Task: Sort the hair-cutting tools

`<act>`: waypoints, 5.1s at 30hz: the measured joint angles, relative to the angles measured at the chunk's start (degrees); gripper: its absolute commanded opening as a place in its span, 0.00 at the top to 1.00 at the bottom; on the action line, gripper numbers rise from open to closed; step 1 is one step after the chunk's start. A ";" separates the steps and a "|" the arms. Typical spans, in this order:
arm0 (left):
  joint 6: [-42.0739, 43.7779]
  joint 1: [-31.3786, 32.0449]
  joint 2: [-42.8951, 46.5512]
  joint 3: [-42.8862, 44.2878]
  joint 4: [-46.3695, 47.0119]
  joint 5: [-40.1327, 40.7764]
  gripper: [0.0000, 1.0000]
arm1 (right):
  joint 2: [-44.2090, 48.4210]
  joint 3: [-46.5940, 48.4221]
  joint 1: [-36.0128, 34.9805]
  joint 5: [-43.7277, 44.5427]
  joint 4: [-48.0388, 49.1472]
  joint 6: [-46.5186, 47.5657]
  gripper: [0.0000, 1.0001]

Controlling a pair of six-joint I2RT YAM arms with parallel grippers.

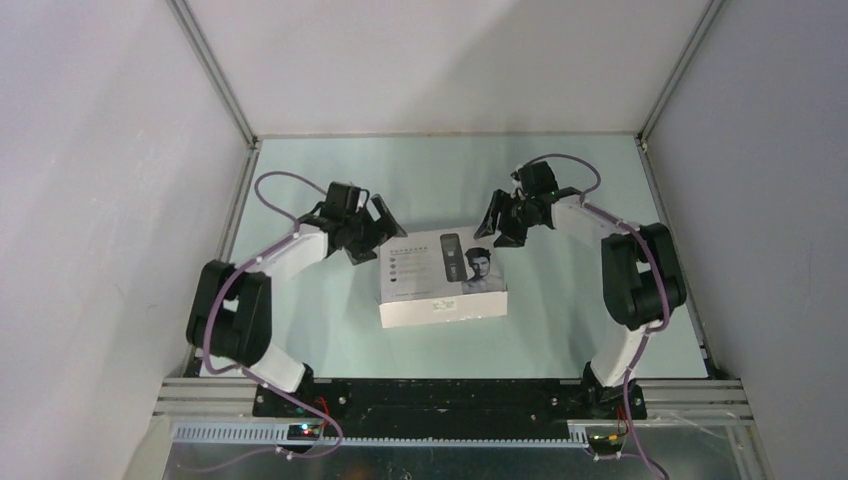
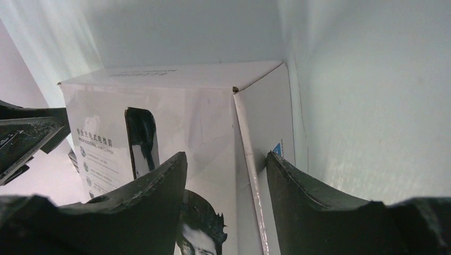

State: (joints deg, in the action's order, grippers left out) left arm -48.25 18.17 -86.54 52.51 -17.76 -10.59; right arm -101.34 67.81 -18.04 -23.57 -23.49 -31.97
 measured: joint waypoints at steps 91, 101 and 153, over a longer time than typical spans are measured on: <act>12.79 12.90 32.44 -17.03 3.56 12.72 0.08 | 47.43 -30.56 -8.92 17.64 10.01 4.55 0.32; 22.43 12.94 32.48 -21.38 12.90 16.44 0.05 | 38.60 -30.97 -5.75 10.62 22.93 23.41 0.30; 13.49 6.45 16.35 -19.47 12.35 -3.28 0.19 | 26.67 -36.09 0.37 -4.02 26.71 8.17 0.39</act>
State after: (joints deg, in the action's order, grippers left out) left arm -34.76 24.62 -70.19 33.04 -5.41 -13.87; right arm -74.67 31.73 -17.67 -27.59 3.22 -23.79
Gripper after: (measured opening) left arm 0.857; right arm 0.628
